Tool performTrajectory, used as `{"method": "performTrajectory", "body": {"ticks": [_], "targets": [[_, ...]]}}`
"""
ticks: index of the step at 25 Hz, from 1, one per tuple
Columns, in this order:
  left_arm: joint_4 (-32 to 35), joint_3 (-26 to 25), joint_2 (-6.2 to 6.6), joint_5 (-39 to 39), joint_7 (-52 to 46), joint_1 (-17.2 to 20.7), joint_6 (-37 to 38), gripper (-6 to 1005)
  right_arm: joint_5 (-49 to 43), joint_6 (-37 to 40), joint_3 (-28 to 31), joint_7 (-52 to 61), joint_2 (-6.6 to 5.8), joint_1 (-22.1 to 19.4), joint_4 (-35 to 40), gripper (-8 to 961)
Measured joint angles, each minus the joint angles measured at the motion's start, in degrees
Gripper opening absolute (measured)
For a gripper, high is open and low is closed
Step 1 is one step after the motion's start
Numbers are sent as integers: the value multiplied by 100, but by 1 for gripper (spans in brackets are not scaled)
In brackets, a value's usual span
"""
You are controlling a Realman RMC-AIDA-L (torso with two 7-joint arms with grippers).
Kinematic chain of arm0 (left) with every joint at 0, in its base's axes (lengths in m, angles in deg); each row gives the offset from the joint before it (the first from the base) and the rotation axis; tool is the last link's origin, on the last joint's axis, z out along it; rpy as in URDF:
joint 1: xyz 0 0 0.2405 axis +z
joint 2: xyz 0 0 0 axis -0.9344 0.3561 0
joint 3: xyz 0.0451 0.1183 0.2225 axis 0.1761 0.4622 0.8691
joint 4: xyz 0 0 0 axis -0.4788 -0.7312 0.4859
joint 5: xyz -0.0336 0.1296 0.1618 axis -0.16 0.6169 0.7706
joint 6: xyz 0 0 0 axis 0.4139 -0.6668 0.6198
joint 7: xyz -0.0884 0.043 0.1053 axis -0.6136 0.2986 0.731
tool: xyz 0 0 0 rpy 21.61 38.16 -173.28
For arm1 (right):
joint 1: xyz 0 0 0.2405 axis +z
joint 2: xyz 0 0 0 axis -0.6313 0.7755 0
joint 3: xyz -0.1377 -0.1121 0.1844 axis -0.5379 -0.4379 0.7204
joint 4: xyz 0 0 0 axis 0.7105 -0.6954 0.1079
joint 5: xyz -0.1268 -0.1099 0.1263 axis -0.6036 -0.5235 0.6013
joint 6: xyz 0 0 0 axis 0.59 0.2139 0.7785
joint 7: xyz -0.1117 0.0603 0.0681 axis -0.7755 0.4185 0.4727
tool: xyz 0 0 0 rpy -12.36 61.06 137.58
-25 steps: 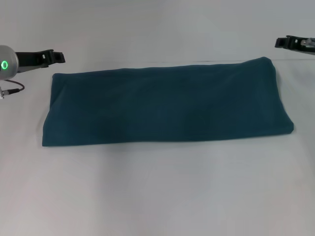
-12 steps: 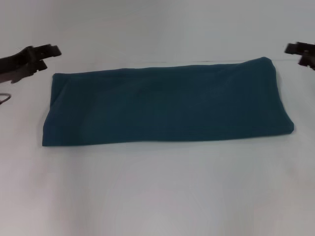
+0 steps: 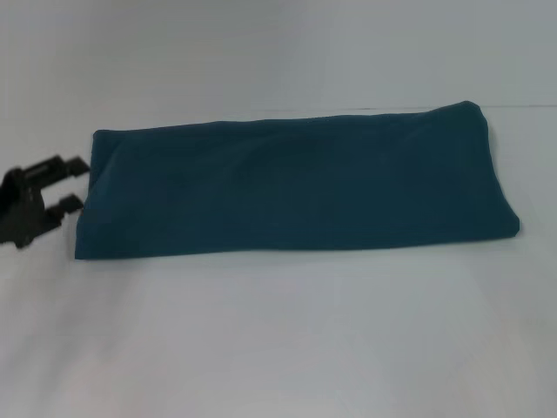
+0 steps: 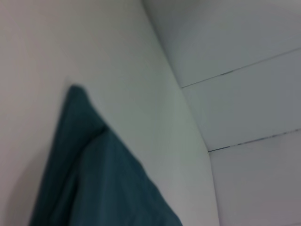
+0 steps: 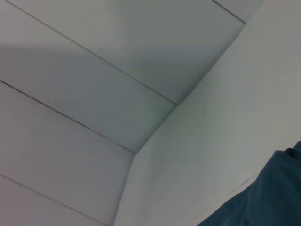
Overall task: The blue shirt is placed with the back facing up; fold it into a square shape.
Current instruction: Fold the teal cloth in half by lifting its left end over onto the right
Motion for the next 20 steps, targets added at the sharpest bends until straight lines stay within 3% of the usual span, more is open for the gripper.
{"method": "performTrajectory", "body": {"ticks": [7,20], "targets": [[-158,2,-208,26,-542,387,-29,663,-2,78,28,-22,-16,-20,-4,946],[-569,44,-194,212,-874,337,-903,662,1,38,60,-103,15,-13,-12,946]]}}
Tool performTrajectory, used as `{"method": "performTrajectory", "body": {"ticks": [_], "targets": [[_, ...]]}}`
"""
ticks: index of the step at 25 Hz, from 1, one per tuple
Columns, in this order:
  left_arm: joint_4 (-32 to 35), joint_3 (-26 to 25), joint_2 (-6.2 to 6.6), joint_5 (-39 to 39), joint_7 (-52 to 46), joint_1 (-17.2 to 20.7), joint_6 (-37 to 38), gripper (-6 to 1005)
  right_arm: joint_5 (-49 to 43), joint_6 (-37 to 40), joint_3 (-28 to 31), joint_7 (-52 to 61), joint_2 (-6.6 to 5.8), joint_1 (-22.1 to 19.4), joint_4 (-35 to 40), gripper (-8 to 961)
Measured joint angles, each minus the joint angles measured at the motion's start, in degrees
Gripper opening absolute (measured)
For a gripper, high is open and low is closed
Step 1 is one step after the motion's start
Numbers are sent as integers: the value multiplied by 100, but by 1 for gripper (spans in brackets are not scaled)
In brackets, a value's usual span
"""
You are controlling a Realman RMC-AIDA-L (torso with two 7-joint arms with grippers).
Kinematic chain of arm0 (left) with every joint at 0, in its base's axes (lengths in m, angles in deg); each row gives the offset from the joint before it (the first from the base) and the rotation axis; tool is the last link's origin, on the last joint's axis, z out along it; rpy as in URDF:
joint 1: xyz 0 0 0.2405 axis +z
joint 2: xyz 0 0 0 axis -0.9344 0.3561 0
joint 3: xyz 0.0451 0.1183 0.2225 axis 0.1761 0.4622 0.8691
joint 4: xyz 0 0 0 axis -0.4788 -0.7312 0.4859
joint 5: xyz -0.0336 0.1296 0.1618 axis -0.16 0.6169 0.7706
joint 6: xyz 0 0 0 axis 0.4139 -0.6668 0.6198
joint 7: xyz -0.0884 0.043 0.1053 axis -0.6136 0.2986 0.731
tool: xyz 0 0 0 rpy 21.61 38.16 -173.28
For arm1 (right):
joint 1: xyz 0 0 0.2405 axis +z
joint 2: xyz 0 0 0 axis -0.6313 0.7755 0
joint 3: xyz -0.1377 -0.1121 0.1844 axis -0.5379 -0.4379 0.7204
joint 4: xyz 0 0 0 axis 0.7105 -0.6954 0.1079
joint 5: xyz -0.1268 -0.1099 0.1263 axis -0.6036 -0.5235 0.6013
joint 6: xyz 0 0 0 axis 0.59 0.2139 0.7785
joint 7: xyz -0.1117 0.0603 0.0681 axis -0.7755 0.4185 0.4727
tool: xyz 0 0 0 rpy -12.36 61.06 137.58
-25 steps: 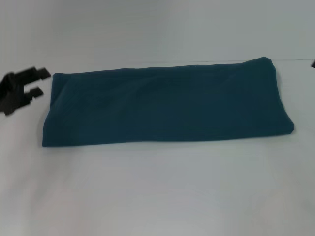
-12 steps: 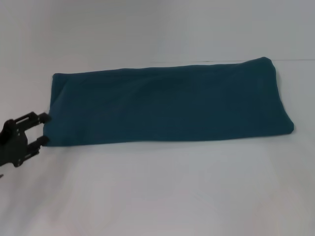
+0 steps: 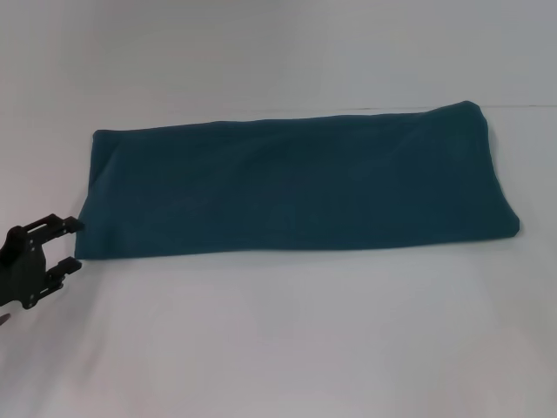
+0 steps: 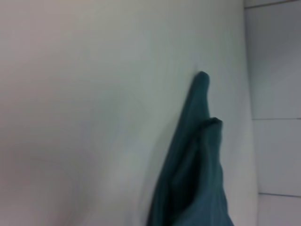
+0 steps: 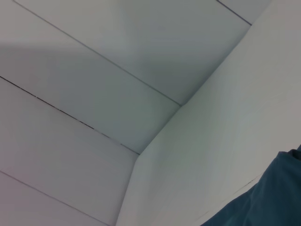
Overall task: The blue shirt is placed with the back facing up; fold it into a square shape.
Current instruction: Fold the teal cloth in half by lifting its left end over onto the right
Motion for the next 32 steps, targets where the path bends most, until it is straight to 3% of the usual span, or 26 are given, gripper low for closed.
{"method": "performTrajectory", "body": {"ticks": [32], "targets": [[-228,11,25,216,-284,-207,-503,663,-1,-58,145,-5,-25,-77,-137,946]]}}
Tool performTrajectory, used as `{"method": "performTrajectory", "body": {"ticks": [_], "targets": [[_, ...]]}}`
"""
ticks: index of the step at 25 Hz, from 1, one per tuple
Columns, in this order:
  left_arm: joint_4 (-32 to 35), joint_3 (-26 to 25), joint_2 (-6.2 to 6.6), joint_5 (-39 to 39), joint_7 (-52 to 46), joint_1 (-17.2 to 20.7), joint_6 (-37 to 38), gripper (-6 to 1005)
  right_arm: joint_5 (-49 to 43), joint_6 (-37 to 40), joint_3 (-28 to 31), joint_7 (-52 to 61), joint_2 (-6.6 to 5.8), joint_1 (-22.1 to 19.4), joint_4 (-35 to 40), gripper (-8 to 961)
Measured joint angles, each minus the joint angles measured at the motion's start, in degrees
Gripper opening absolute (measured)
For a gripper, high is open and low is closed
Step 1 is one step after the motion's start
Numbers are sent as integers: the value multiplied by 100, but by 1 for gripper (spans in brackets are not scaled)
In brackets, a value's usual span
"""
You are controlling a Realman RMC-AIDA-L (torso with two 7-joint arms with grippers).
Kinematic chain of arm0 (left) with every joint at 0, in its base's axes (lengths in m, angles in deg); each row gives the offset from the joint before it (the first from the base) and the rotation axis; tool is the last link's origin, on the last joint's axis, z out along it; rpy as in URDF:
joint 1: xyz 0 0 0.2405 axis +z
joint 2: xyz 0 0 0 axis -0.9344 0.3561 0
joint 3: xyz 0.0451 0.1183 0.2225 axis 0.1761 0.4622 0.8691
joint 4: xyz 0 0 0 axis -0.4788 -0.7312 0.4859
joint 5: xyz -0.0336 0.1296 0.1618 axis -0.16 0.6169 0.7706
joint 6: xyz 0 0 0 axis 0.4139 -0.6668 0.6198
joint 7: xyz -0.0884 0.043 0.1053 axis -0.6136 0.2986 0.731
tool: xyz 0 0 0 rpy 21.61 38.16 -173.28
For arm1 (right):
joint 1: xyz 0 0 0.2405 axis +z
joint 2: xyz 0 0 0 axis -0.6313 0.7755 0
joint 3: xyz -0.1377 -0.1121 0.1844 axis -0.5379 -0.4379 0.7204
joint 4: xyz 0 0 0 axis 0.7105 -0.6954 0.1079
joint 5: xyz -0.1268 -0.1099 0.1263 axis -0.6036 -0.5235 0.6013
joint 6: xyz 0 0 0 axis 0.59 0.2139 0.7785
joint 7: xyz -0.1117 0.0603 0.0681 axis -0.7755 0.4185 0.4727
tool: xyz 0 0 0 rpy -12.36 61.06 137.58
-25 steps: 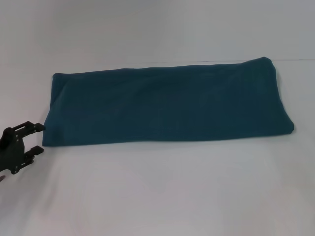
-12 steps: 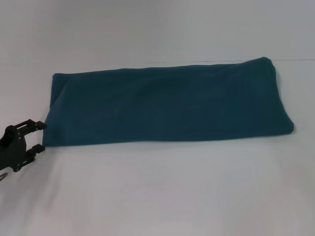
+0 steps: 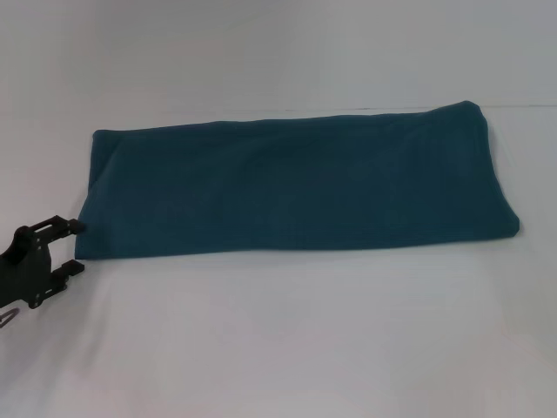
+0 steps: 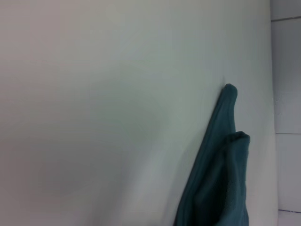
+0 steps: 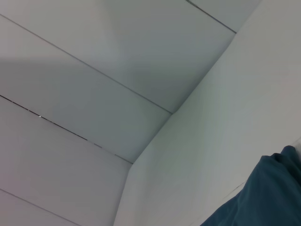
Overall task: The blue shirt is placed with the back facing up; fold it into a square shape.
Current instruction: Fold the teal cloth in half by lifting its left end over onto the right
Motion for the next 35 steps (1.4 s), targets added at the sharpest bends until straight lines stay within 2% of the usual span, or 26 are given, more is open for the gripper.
{"method": "performTrajectory", "body": {"ticks": [26,35], "targets": [[-276,39,68,9,61,-259,-204,663,19,37,58,0,0,-111,1,946],[-286,35,49,-105,286,-297,-216,663,23,50,64,3,8,-125,1,946]]}}
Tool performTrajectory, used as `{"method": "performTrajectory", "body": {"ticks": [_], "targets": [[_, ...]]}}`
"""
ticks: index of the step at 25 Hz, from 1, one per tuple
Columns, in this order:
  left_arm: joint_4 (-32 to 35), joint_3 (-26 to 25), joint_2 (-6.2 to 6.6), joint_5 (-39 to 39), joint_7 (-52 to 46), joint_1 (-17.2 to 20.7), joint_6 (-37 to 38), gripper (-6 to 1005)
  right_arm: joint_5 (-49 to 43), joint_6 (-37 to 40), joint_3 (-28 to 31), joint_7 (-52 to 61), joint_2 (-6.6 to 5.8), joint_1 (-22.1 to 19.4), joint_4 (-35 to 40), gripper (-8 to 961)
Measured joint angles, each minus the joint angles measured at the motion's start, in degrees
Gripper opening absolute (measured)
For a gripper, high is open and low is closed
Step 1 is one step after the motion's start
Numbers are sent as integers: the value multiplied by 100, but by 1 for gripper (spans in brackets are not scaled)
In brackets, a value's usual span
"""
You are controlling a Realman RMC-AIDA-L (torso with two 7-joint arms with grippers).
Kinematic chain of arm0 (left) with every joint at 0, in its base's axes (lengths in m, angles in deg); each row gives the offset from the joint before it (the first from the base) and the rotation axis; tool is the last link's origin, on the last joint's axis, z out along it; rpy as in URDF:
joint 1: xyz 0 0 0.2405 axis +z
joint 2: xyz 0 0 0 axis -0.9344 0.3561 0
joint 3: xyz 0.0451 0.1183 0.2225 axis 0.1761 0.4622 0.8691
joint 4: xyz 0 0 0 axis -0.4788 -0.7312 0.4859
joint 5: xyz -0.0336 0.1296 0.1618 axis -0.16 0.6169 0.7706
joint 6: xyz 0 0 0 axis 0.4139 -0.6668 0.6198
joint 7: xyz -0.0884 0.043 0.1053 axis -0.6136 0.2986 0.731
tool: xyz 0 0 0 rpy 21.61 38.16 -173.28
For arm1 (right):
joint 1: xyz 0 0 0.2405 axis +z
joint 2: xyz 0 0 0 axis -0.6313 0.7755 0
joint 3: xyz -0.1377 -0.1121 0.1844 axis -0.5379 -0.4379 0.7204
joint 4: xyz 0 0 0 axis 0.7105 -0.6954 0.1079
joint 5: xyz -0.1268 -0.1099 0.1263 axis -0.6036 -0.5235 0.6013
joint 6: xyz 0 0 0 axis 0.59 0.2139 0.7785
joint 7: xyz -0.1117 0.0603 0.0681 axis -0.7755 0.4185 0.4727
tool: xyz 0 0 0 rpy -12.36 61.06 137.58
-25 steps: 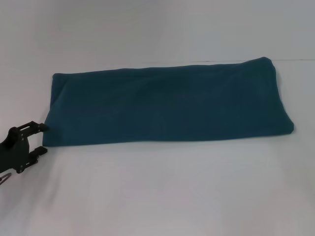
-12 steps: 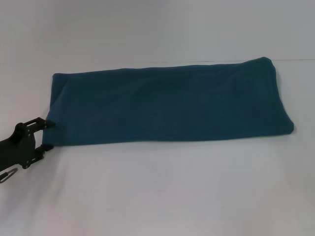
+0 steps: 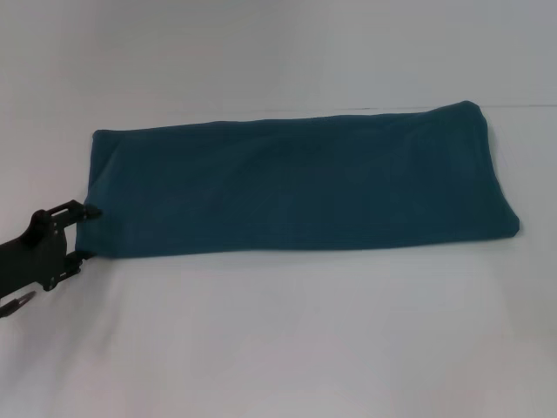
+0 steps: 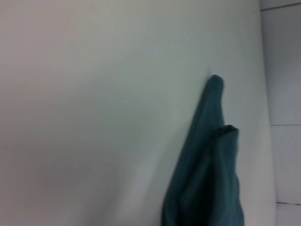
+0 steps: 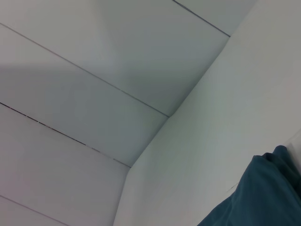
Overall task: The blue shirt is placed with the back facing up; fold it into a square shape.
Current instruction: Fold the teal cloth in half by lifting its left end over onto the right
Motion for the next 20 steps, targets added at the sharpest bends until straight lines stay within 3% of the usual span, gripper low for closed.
{"method": "performTrajectory", "body": {"ticks": [13,20], "targets": [[-163,26,28,14,24,-178,-248,662,-16,-44,0,1,1,22,0,946],[-104,3,42,-178,179,-230,11,663,-6,-39,0,0,-1,6,0,947]]}}
